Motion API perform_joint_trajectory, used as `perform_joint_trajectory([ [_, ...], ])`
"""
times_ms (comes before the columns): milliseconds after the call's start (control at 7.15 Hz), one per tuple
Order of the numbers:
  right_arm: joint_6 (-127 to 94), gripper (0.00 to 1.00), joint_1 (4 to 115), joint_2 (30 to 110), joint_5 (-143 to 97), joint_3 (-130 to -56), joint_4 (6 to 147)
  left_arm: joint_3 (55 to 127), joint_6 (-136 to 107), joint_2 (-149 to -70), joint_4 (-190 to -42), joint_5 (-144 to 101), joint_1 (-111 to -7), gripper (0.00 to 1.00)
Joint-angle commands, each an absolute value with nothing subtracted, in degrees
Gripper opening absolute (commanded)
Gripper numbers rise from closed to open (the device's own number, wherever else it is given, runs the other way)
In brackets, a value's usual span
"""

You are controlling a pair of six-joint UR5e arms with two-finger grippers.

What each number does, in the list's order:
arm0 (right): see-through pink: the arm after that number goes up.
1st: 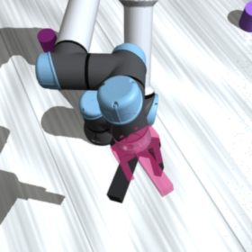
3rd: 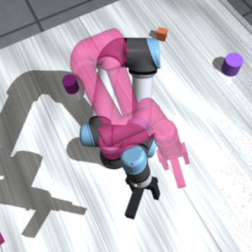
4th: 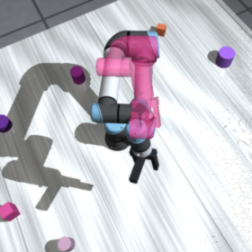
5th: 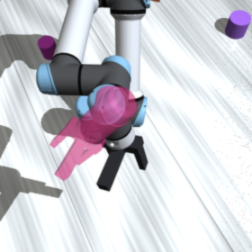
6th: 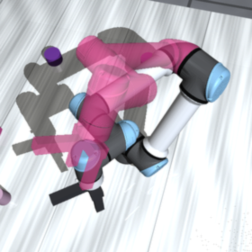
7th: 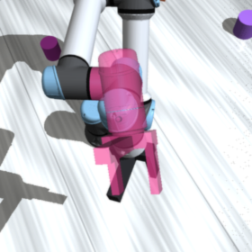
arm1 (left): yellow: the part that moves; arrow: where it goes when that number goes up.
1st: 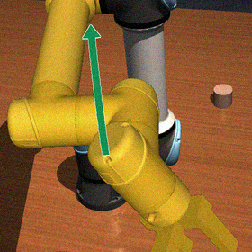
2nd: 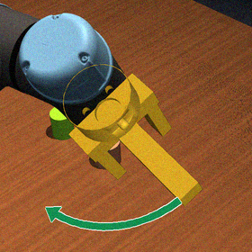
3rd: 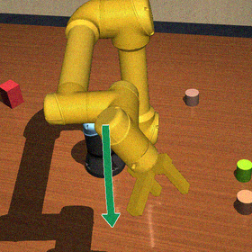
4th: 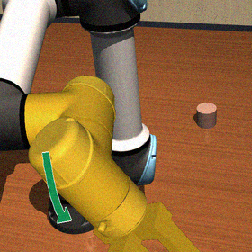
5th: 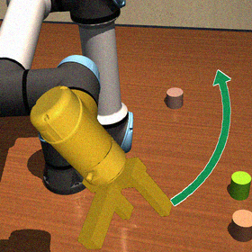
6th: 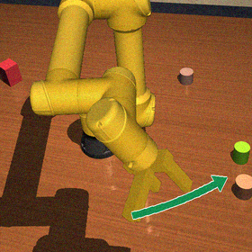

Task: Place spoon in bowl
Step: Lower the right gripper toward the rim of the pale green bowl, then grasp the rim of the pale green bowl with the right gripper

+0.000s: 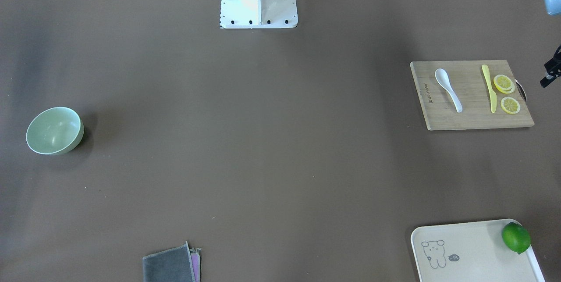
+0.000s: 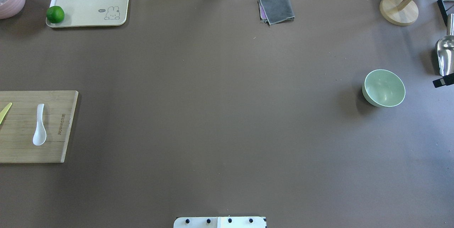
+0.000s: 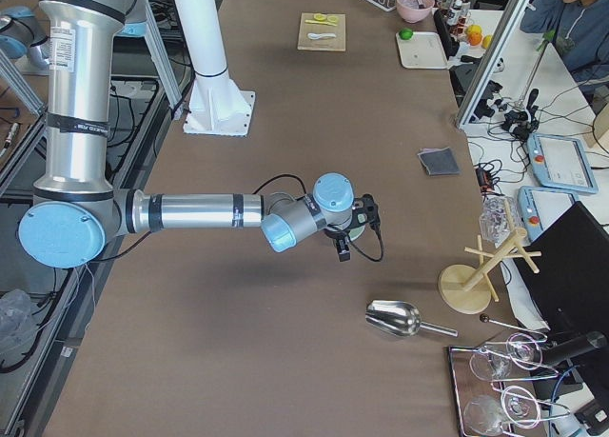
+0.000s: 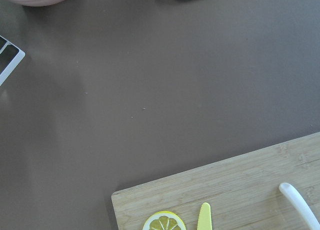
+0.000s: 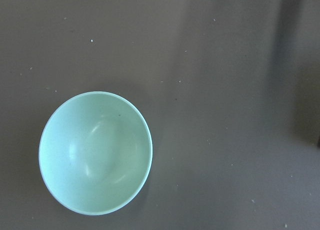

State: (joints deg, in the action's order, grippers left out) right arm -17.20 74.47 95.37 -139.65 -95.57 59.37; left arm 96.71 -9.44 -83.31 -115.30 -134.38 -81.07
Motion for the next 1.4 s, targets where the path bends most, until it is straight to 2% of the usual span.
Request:
perform_joint_trajectory([
  [0,-17.49,1.0,73.13,91.86,-138.44,-91.7,59.24,96.68,-10.19,-83.32,-115.22,-134.47,-81.04,0.98],
  [559,-19.68,1.0,68.66,85.0,-137.37,-81.75,58.01,96.85,-12.04,-83.41,-115.4,-134.47,-80.86,0.98],
  [839,-19.77,0.98,66.02,84.47,-137.29,-81.3,58.01,96.86,-12.04,-83.41,-115.4,-134.47,-80.86,0.98],
  [978,-19.78,0.92,65.74,84.55,-137.37,-81.21,58.01,96.86,-12.04,-83.5,-115.4,-134.47,-80.86,0.98],
  [1118,-19.78,0.67,65.31,84.55,-137.37,-80.78,58.01,96.77,-12.04,-83.5,-115.4,-134.47,-80.86,0.98],
  [1258,-19.78,0.3,64.95,84.46,-137.37,-80.16,58.01,96.68,-12.04,-83.5,-115.4,-134.39,-80.86,0.98],
])
